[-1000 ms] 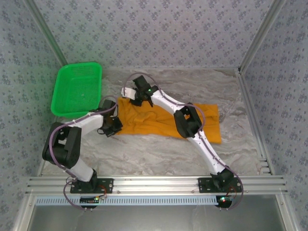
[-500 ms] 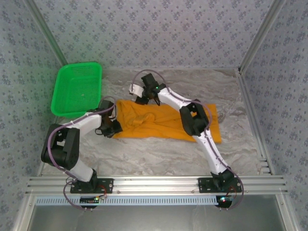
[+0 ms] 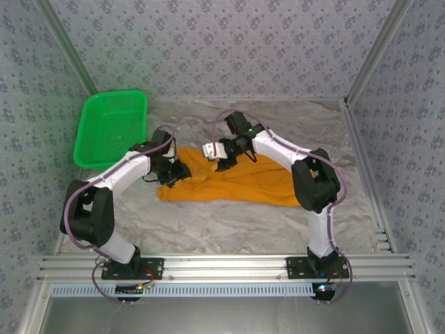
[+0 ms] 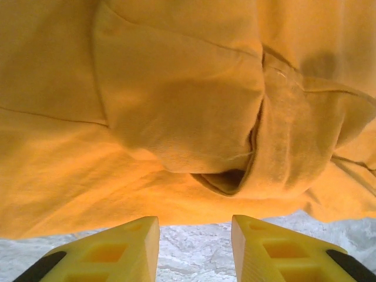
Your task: Fold the inside-out t-shirt
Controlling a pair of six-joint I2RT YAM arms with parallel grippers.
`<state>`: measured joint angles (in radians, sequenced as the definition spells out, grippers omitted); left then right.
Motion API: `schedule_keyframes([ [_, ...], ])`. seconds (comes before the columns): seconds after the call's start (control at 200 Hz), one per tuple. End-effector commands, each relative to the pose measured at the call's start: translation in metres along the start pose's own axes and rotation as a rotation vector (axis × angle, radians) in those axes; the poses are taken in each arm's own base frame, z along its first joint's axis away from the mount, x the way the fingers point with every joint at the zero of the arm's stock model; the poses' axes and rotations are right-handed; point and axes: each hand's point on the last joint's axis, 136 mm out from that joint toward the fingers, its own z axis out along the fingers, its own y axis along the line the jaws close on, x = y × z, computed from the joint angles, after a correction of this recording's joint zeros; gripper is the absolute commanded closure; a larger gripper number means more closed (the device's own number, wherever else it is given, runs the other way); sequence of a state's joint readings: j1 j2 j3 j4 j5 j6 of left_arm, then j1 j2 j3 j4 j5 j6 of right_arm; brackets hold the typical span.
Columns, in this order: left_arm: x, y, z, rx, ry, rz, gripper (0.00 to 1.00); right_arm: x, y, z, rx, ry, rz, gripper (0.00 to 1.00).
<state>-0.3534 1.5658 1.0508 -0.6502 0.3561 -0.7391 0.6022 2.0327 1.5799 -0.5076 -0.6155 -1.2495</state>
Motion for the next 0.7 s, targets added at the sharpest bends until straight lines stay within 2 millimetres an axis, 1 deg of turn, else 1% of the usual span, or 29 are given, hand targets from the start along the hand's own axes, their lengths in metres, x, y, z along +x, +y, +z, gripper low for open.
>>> schedule_keyframes([
  [0.0, -0.001, 0.001, 0.005, 0.012, 0.010, -0.061, 0.63, -0.005, -0.001, 0.030, 0.027, 0.012, -0.064, 0.52],
  [0.045, -0.003, 0.003, 0.003, 0.007, -0.001, -0.069, 0.62, -0.005, -0.002, 0.039, 0.038, 0.017, -0.069, 0.53],
  [0.085, -0.005, 0.004, 0.003, 0.009, -0.008, -0.076, 0.62, -0.005, -0.009, 0.046, 0.080, 0.022, -0.056, 0.54],
  [0.11, -0.006, 0.004, 0.002, 0.013, -0.013, -0.084, 0.62, -0.005, -0.014, 0.049, 0.106, 0.019, -0.052, 0.57],
  [0.13, -0.008, 0.004, 0.001, 0.016, -0.017, -0.089, 0.62, -0.006, -0.018, 0.051, 0.130, 0.012, -0.046, 0.62],
  [0.17, -0.009, 0.006, -0.001, 0.023, -0.027, -0.105, 0.61, -0.009, -0.028, 0.050, 0.183, -0.014, -0.007, 0.76],
  [0.22, -0.012, 0.007, -0.005, 0.035, -0.043, -0.118, 0.61, -0.016, -0.040, 0.044, 0.229, -0.059, 0.041, 0.91],
  [0.24, -0.012, 0.007, -0.006, 0.038, -0.047, -0.122, 0.61, -0.018, -0.047, 0.041, 0.250, -0.077, 0.076, 0.96],
  [0.26, -0.012, 0.009, -0.008, 0.037, -0.053, -0.125, 0.61, -0.020, -0.054, 0.037, 0.272, -0.095, 0.114, 0.98],
  [0.295, -0.013, 0.009, -0.011, 0.038, -0.063, -0.125, 0.61, -0.024, -0.063, 0.029, 0.296, -0.131, 0.182, 1.00],
  [0.335, -0.013, 0.010, -0.013, 0.037, -0.068, -0.124, 0.61, -0.027, -0.077, 0.020, 0.330, -0.167, 0.284, 1.00],
  [0.39, -0.012, 0.009, -0.014, 0.045, -0.071, -0.127, 0.60, -0.023, -0.092, 0.011, 0.382, -0.183, 0.406, 1.00],
  [0.44, -0.012, 0.007, -0.013, 0.056, -0.071, -0.130, 0.60, -0.015, -0.102, 0.006, 0.440, -0.179, 0.516, 1.00],
  [0.54, -0.011, -0.001, -0.009, 0.080, -0.087, -0.141, 0.59, -0.004, -0.105, 0.003, 0.458, -0.198, 0.658, 1.00],
  [0.625, -0.012, -0.010, 0.000, 0.081, -0.095, -0.120, 0.58, 0.004, -0.102, 0.004, 0.474, -0.193, 0.695, 1.00],
  [0.695, -0.013, -0.016, 0.011, 0.072, -0.082, -0.097, 0.58, 0.011, -0.099, 0.004, 0.473, -0.177, 0.723, 1.00],
])
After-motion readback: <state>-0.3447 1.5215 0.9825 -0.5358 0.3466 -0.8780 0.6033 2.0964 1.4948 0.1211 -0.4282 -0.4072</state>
